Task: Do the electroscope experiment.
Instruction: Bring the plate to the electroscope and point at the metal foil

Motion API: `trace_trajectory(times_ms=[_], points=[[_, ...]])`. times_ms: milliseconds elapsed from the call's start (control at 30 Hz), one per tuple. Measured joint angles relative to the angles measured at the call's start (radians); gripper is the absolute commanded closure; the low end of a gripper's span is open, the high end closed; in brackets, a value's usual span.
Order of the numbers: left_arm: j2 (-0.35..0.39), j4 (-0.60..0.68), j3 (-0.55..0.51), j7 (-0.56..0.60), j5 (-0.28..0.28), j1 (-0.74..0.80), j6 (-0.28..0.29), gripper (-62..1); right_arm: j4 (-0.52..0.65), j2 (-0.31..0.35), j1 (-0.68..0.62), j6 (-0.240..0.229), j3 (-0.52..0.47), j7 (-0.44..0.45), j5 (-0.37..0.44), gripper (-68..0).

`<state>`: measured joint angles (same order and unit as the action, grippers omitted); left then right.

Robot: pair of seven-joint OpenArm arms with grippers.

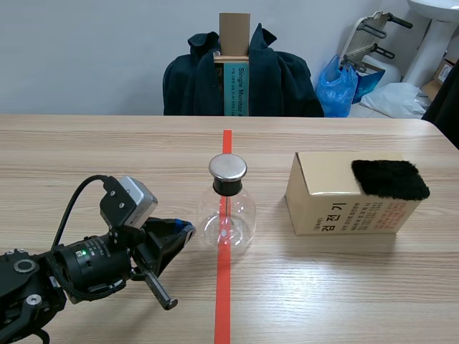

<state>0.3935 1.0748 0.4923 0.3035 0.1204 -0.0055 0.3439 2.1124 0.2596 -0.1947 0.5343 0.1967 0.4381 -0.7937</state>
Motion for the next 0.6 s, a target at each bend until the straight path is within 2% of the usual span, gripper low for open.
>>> trace_trajectory(times_ms=[100, 267, 333, 600], points=[[0.000, 0.000, 0.000, 0.000, -0.011, 0.000, 0.000, -1.9, -0.045, 0.029, 0.000, -0.001, 0.085, -0.058, -0.066, -0.8], [0.000, 0.000, 0.000, 0.000, -0.012, 0.000, -0.002, -1.9, -0.192, 0.034, 0.000, 0.013, 0.185, -0.104, -0.172, -0.8], [0.000, 0.000, 0.000, 0.000, -0.012, 0.000, -0.002, -1.9, -0.259, 0.034, 0.000, 0.030, 0.207, -0.107, -0.204, -0.8], [0.000, 0.000, 0.000, 0.000, -0.012, 0.000, -0.003, -1.9, -0.488, 0.034, -0.001, 0.030, 0.237, -0.108, -0.266, -0.8]])
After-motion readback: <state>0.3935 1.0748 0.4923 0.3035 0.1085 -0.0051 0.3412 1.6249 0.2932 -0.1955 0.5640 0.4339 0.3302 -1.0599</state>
